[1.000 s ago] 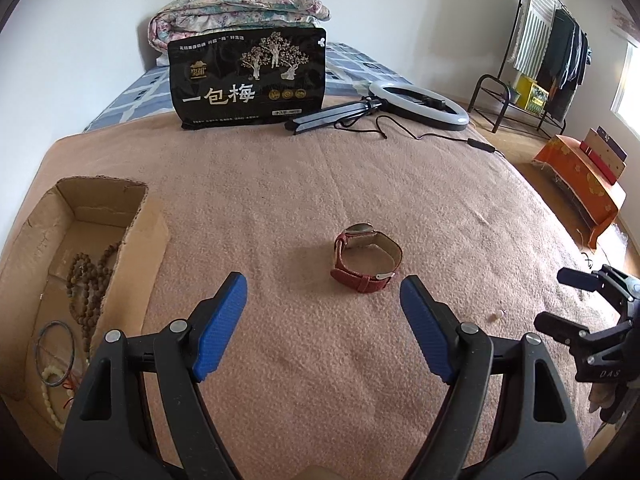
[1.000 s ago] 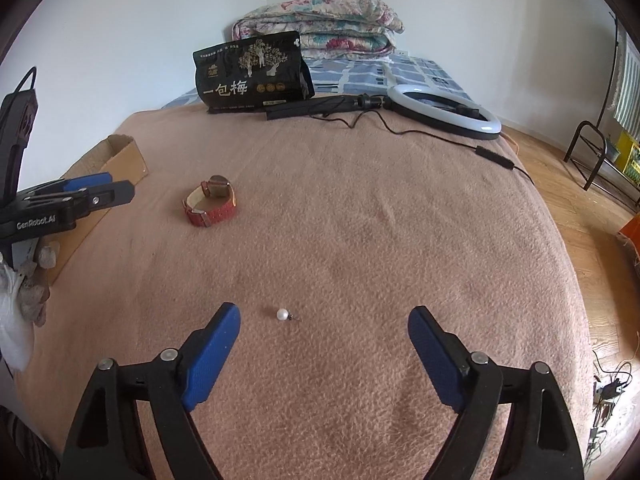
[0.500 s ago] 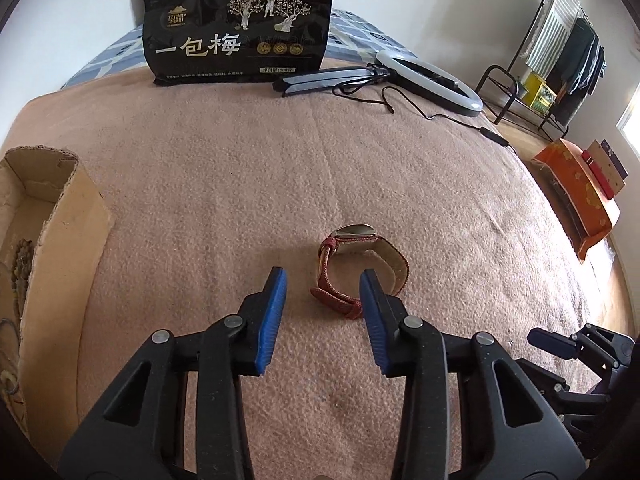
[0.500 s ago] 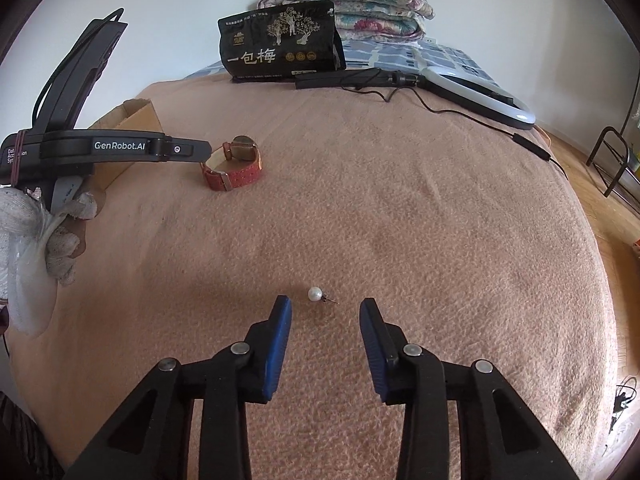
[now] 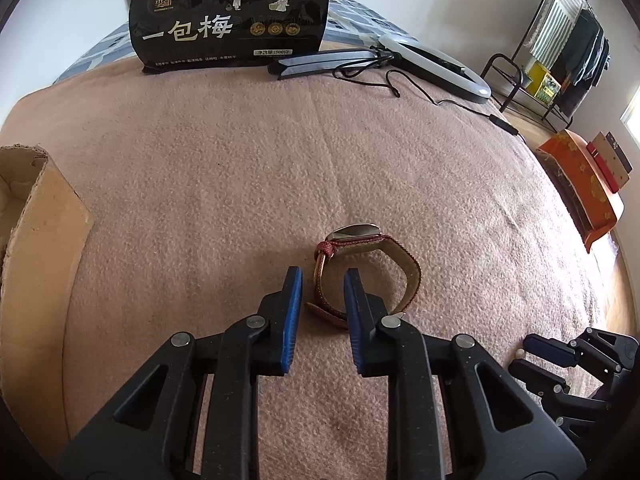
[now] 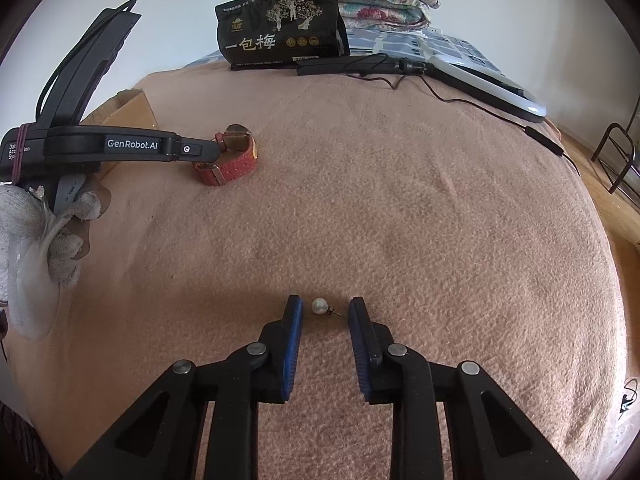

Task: Organize jewelry

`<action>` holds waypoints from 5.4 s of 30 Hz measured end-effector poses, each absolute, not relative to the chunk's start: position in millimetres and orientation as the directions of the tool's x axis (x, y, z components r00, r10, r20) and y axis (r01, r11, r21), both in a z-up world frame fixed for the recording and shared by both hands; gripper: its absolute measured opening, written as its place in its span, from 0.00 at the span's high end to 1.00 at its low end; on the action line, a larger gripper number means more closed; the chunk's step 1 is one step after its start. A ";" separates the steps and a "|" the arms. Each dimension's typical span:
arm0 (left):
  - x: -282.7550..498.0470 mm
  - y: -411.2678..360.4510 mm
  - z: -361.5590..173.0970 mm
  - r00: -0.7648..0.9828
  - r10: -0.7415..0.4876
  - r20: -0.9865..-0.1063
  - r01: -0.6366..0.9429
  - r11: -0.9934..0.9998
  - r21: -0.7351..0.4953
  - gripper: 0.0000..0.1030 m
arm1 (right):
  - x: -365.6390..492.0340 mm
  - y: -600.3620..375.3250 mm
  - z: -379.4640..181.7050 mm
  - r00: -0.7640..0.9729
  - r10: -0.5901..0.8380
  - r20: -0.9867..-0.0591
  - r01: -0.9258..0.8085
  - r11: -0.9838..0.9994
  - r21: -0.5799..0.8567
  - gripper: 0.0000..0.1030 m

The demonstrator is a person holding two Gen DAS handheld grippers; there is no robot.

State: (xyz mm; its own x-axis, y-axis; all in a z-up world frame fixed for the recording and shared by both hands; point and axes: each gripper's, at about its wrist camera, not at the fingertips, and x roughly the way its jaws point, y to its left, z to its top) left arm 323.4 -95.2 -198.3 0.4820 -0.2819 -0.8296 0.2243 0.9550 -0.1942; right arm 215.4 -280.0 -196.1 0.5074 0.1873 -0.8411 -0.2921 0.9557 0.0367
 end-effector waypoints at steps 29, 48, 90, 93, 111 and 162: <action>331.4 -106.0 -202.2 0.481 -0.222 -0.848 0.242 0.963 -0.115 0.93 | 209.8 -284.8 -185.9 0.526 0.218 -0.822 -0.293 0.954 0.066 0.85; 320.9 -96.2 -190.5 0.534 -0.247 -0.808 0.241 0.961 -0.135 0.93 | 206.0 -287.4 -175.4 0.541 0.224 -0.811 -0.277 0.957 0.079 0.98; 244.5 -39.0 -103.9 0.672 -0.224 -0.706 0.219 0.971 -0.100 0.93 | 184.3 -242.8 -122.9 0.580 0.260 -0.772 -0.352 0.935 0.050 0.94; 235.5 -26.8 -90.6 0.693 -0.217 -0.688 0.211 0.973 -0.094 0.93 | 182.9 -233.4 -110.4 0.592 0.274 -0.758 -0.361 0.931 0.054 0.94; 203.0 68.9 -55.4 0.760 -0.115 -0.640 0.099 0.993 -0.061 0.93 | 204.3 -136.5 -57.9 0.616 0.367 -0.697 -0.476 0.878 0.042 0.94; 223.0 164.1 -93.5 0.748 0.009 -0.664 -0.053 0.998 -0.046 0.44 | 306.4 12.3 -82.4 0.582 0.469 -0.664 -0.554 0.827 0.098 0.21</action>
State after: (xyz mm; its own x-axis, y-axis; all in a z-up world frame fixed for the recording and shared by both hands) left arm 223.0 164.1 -93.5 0.7481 0.0092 -0.6635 -0.0529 0.9976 -0.0458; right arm 306.4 12.3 -82.4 0.5821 0.4690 -0.6642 -0.5541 0.8266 0.0981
